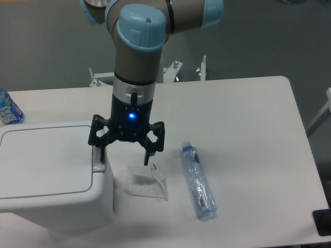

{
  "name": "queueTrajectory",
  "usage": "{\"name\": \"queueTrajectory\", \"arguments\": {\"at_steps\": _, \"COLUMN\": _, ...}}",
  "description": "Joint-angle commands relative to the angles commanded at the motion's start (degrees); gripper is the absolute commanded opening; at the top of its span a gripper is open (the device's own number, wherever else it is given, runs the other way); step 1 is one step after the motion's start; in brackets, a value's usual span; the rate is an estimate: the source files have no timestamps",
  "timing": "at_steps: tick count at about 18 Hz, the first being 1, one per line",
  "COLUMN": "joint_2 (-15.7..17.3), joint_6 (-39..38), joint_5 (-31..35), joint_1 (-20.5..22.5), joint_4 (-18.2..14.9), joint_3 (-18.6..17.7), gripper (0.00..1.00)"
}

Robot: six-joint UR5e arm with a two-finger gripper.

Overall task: Open the trash can
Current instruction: 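Lower the gripper finger onto the lid's push button, then press the button so the lid pops open, then lift the gripper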

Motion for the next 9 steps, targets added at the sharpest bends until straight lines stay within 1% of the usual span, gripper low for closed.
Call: {"name": "queueTrajectory", "arguments": {"at_steps": 9, "joint_2": 0.09, "joint_6": 0.09, "joint_5": 0.09, "joint_1": -0.17, "joint_4": 0.09, "joint_3": -0.35, "gripper": 1.0}}
